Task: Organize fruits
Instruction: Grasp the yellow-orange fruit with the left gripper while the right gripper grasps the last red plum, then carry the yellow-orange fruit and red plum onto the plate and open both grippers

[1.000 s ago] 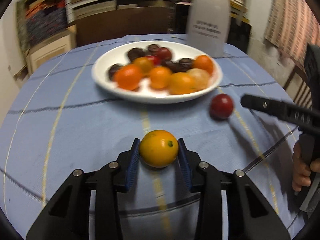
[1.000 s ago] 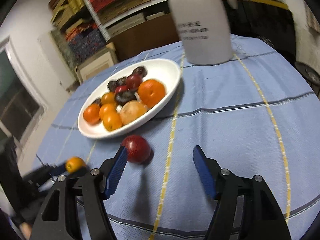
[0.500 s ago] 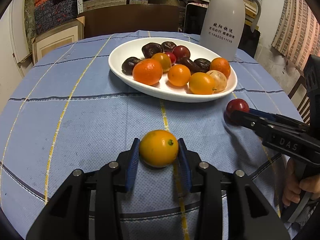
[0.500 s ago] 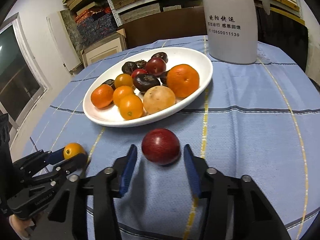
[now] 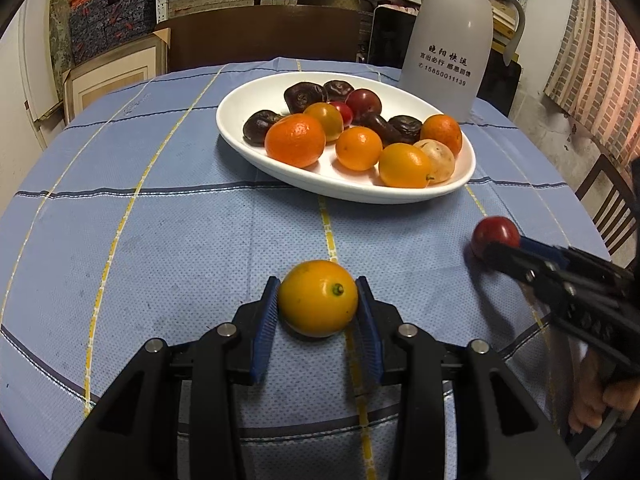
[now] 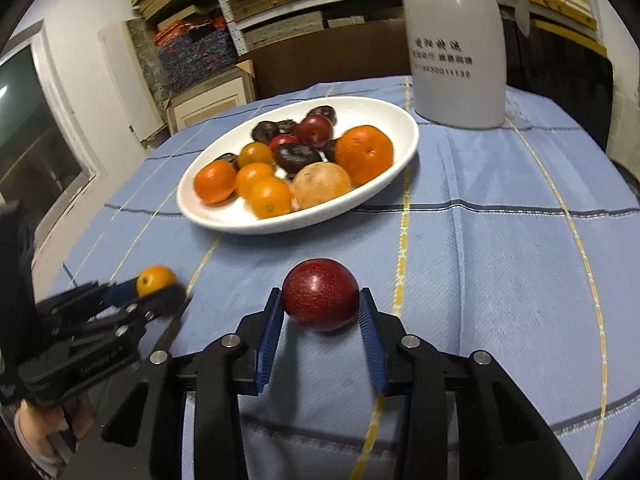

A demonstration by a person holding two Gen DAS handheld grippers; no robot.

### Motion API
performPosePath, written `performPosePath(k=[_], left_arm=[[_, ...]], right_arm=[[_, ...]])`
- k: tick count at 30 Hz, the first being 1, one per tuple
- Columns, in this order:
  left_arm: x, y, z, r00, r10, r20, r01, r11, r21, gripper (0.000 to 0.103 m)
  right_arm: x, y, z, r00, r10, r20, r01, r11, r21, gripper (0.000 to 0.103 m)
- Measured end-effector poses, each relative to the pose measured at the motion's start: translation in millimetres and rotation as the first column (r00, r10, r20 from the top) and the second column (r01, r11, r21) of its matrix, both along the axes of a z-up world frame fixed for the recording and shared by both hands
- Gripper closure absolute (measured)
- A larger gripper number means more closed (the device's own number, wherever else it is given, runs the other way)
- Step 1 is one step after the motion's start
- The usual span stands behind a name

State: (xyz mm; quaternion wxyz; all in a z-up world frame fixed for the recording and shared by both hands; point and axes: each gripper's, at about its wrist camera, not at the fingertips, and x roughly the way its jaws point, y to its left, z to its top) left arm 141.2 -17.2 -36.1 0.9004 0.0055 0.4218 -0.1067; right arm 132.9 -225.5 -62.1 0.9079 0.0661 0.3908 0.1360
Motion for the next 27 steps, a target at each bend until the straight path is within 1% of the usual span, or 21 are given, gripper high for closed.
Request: performPosePath(k=[4,7,11,17,18,21,27], left_arm=[[-3,-3,2,1.0,-0.002,0.018,0.001,1.0,0.017,0.066],[-6,-6,3,1.0,-0.012,0.026,0.012,1.0,0.028,0.066],[-6,-8,3,0.999,-0.018,0.026,0.017,0.999,0.031,0.066],[-6,-5,4,1.0,-0.017,0.026,0.016,1.0,0.01,0.066],[-8,-5,5,0.999,-0.017,0.033,0.017,1.0,0.007,0.066],[-15,-9,10,0.997,-0.015,0.072,0.013,0.999,0.032,0.066],[-33,-14,25,0.989,-0.013,0.15,0.004,0.998,0.059,0.066]], right_arm=[[-21,11,3,0.999,0.03,0.02,-0.029,0.999,-0.024,0.064],[-30,17,3,0.999,0.042,0.015,-0.042,0.999,-0.035,0.064],[-31,18,-2,0.999,0.042,-0.014,-0.042,0.999,-0.032,0.064],[-32,16,-3,1.0,0.027,-0.016,-0.027,0.999,-0.019,0.064],[-33,15,-3,1.0,0.025,-0.013,-0.025,1.0,-0.016,0.064],[-37,13,0,1.0,0.02,0.002,-0.02,1.0,-0.002,0.064],[-61,7,14,0.997,0.001,0.072,-0.003,1.0,0.026,0.064]])
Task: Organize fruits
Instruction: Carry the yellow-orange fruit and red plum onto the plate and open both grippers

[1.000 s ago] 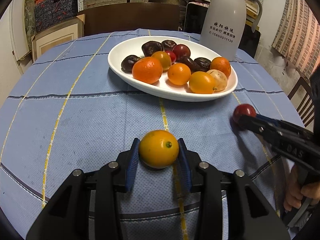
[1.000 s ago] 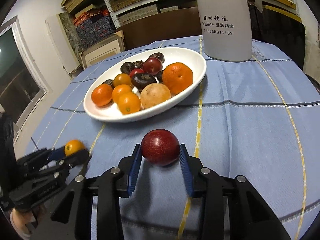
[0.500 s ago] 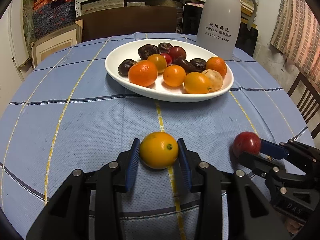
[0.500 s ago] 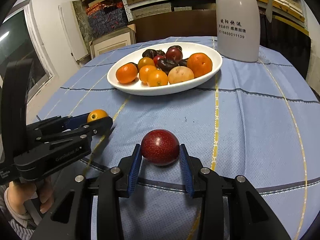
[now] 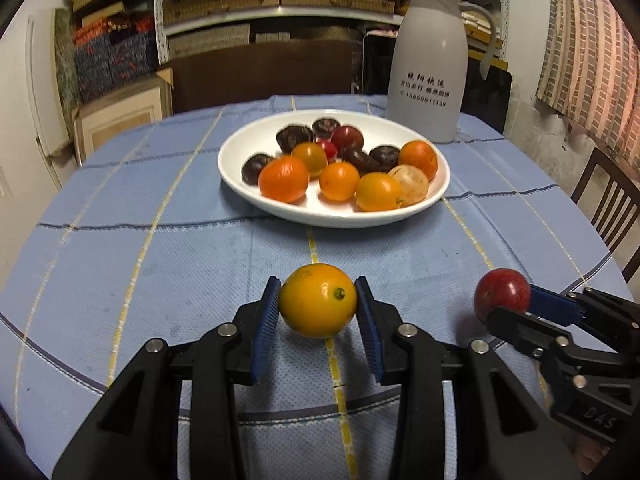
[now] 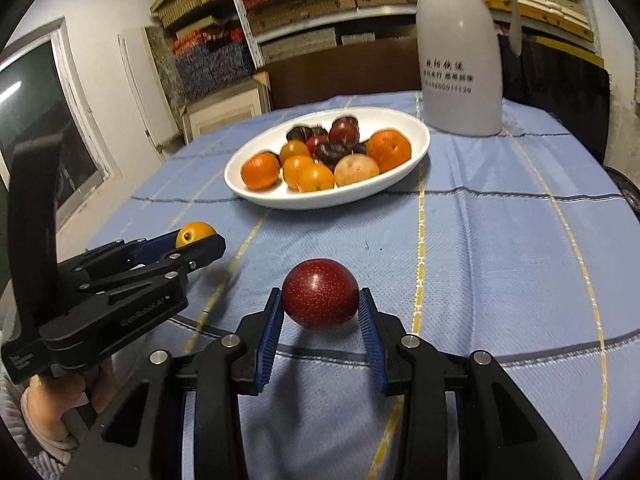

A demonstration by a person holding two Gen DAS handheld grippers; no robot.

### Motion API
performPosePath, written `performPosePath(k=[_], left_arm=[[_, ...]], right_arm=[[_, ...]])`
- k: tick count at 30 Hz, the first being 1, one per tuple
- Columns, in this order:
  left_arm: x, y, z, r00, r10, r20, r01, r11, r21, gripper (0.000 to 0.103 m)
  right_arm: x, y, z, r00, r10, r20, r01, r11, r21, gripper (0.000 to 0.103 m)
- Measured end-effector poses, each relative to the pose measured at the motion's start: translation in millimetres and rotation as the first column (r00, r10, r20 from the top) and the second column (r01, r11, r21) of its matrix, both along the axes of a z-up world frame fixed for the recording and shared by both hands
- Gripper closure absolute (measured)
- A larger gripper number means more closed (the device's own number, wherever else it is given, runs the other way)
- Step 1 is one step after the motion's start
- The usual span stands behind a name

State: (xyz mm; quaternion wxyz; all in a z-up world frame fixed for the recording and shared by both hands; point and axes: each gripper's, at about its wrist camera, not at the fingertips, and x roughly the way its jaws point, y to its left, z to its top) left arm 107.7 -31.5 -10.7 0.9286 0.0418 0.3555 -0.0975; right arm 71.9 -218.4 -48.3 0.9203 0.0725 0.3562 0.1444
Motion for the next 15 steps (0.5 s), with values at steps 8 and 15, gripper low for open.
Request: performPosePath(k=[8,15], left_arm=[[-30,-2,25,0.997,-0.014,0.081,0.012,1.0,0.025,0.066],[-8,3,72,0.99,0.0,0.141,-0.007,0.999,0.044,0.066]], right_arm=[[-24,-23,24,0.998,-0.032,0.055,0.027,0.996,0.089,0.064],[-11,-45,87,0.988,-0.067,0.141,0.053,0.994,0.101,0.065]])
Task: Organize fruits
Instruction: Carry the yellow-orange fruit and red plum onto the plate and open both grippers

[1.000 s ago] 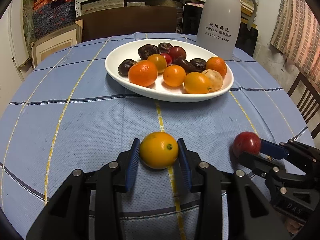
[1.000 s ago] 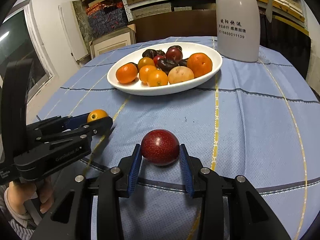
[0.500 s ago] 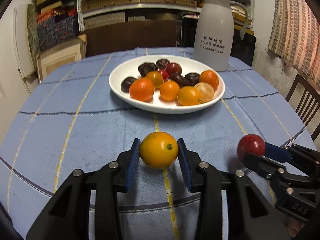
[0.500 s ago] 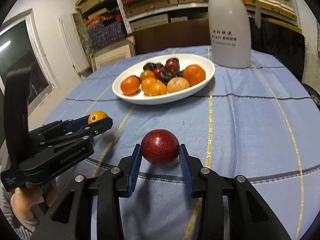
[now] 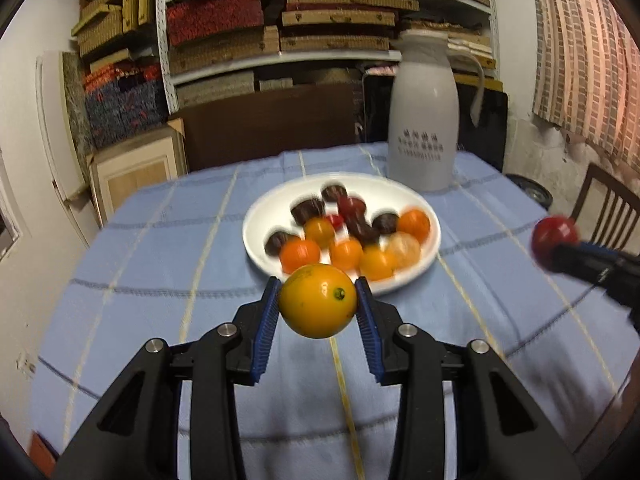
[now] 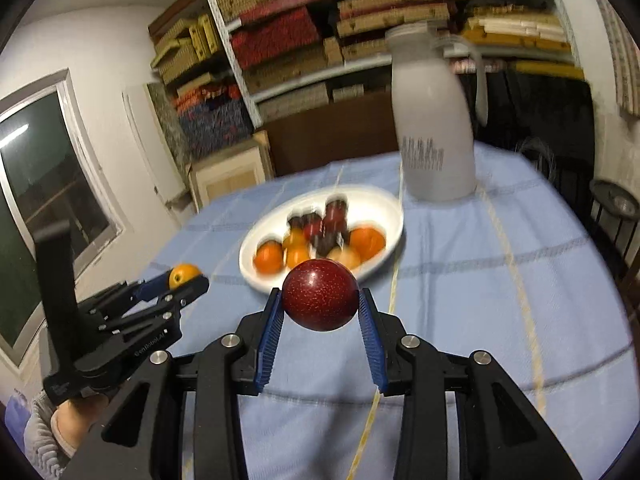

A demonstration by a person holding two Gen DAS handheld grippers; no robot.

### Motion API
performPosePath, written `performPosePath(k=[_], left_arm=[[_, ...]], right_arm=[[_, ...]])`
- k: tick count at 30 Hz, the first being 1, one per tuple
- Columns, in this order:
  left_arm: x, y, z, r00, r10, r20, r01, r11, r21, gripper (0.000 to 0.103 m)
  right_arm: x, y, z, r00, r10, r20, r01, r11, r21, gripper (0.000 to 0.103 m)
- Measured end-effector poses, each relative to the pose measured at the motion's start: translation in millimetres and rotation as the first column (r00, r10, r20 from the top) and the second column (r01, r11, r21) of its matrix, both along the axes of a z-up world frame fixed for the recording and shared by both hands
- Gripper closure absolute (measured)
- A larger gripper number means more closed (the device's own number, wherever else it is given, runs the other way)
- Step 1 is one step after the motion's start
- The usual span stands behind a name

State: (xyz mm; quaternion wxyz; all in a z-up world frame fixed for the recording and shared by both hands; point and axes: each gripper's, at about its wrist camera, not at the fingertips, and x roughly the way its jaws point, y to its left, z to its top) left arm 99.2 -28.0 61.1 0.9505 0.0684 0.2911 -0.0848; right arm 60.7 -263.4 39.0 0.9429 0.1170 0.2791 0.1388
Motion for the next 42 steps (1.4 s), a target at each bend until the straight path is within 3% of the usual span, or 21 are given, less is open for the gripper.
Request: performPosePath(k=[6,10,16,21,27,38,42], left_arm=[[33,-2,36,0.999,0.009,0.048,-0.007,0.999,-0.04,0.066],[61,-7,38,0.999,0.006,0.036,-0.004,0.998,-0.065,0.066],[121,-12,6,0.998,0.005,-0.06,-0.011,0.995,-0.103,0.066],[155,-18,-24,0.994,0.001,-0.11,-0.011,0.996,-0.086,0.066],[187,-13,-45,0.99,0.018,-0.14,-0.029,0.997,-0.072,0.066],[224,3,-60,0.981,0.061,-0.187,-0.074,0.995,-0.068,0.065],[227,8,-67,0.977,0.083,-0.198,-0.099,0.993,-0.07,0.041]], right_arm=[[25,-3,53,0.995,-0.021,0.101,0.022,1.0,-0.007,0.065],[51,4,57,0.993,-0.026,0.115,0.027,1.0,-0.007,0.065],[121,28,14,1.0,0.001,-0.001,-0.001,1.0,-0.018,0.065],[176,39,-32,0.992,0.007,-0.124,-0.009,1.0,-0.015,0.065],[205,46,-52,0.991,-0.013,-0.133,0.004,0.998,-0.071,0.065],[253,36,-76,0.976,-0.042,-0.213,0.028,0.997,-0.069,0.062],[254,32,-75,0.976,-0.043,-0.213,0.033,0.998,-0.046,0.06]])
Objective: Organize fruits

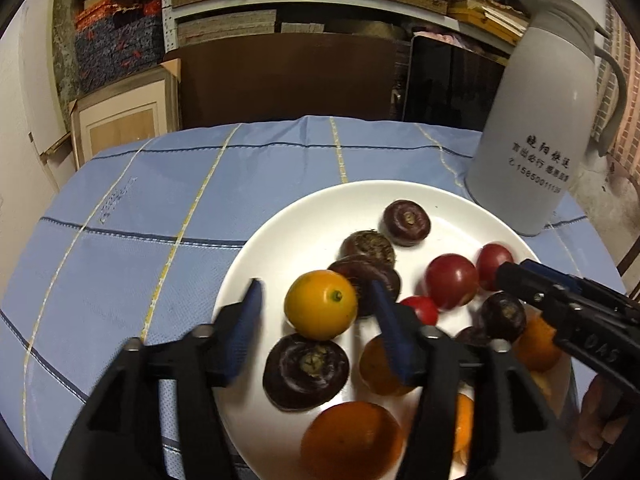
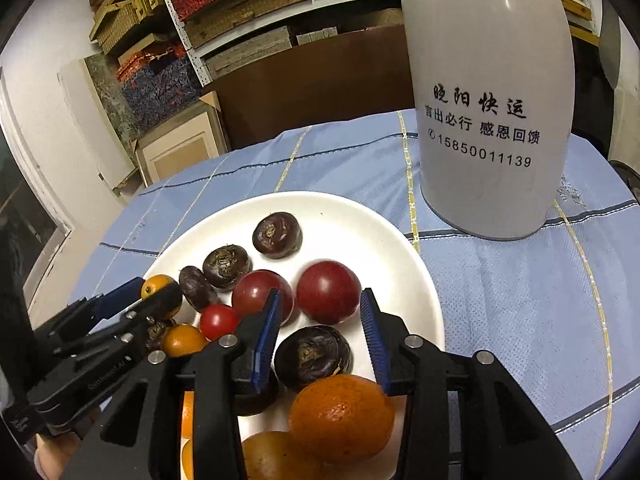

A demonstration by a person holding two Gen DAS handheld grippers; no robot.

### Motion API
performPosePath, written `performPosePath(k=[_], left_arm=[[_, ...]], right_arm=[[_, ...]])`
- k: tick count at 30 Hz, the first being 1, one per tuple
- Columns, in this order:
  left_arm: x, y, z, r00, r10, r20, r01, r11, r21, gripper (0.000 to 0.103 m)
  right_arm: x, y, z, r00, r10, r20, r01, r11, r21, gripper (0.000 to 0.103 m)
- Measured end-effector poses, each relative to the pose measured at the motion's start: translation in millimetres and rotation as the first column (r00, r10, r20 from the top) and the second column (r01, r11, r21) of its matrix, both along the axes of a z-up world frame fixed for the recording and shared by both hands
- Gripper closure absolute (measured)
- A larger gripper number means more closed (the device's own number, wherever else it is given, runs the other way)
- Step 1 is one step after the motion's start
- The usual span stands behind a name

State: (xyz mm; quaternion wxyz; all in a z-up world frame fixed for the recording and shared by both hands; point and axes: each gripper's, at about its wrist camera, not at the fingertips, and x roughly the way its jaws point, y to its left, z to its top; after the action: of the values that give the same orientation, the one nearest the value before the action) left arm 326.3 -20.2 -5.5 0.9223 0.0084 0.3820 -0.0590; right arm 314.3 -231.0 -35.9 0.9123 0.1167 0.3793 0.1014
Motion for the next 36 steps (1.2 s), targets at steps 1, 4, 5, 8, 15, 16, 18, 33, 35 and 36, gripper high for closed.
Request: performPosePath(k=[1,4,5,8,15,16,18,33,35,36], left_arm=[[0,0,0,1.0,-0.001,-0.001,0.001,1.0,-0.002,0.041],[-2,0,0,1.0,-0.001,0.003,0.001,1.0,0.001,0.029],[-3,1,0,1.0,0.003,0.007,-0.003,1.0,0.006,0.027],[-7,3,4,1.0,0.01,0.019,-0.01,1.0,0.005,0.018],[-32,20,31,0.996,0.064,0.058,-0.06,0.995,-0.079,0.009],[-41,23,35,0.995,0.072,0.064,-0.065,0.994,-0.093,0.008],[-57,28,40,0.993,0.091,0.072,-0.083,0.991,-0.106,0.007],[-210,23,17,0.989,0.106,0.104,-0.103,0.994,-0.03,0.005],[-223,15,17,0.988,0.091,0.128,-0.091,0.996,-0.002,0.005],[-228,10,18,0.987,0.079,0.142,-0.082,0.996,0.017,0.005]], right_arm=[[-1,0,2,1.0,0.001,0.005,-0.001,1.0,0.004,0.058],[-6,-1,8,1.0,0.002,0.025,-0.003,1.0,0.01,0.055],[-7,-1,10,1.0,0.004,0.031,-0.005,1.0,0.011,0.055],[-13,-2,18,0.999,0.007,0.05,-0.008,1.0,0.023,0.055],[-43,-6,45,0.994,0.003,0.111,-0.011,0.997,0.076,0.053],[-52,-6,49,0.993,0.003,0.119,-0.013,0.996,0.086,0.053],[-66,-3,54,0.992,0.005,0.126,-0.016,0.996,0.087,0.049],[-217,-1,32,0.975,-0.028,0.221,0.048,0.995,-0.082,0.022],[-223,-4,18,0.982,-0.03,0.188,0.054,0.991,-0.124,0.018],[-225,-5,14,0.985,-0.027,0.171,0.049,0.991,-0.128,0.016]])
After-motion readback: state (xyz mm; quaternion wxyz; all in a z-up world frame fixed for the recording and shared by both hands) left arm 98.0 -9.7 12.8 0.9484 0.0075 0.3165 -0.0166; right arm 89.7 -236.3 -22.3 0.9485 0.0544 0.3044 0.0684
